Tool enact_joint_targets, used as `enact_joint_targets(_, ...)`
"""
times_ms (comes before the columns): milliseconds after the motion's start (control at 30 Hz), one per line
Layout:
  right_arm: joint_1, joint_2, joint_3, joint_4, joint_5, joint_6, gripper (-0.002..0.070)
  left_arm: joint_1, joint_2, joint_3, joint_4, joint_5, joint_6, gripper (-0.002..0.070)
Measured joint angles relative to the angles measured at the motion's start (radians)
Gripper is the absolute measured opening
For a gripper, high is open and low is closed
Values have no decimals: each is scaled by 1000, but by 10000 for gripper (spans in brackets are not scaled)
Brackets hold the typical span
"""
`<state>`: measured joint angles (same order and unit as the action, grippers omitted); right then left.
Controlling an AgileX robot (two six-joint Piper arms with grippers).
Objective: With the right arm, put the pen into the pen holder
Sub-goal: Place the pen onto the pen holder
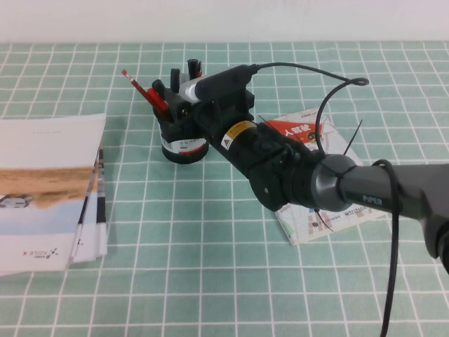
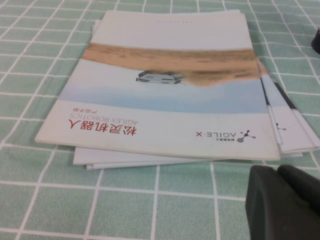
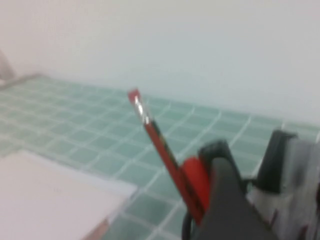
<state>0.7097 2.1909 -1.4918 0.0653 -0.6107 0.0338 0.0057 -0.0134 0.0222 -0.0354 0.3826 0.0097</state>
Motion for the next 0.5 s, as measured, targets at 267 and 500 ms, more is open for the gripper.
enact_joint_targets(267,0,-128,0,-31,328,18,344,0,0,0,0,0,0,-4)
enact_joint_targets(500,8,-342,0,-65,766,44,47,0,0,0,0,0,0,-4)
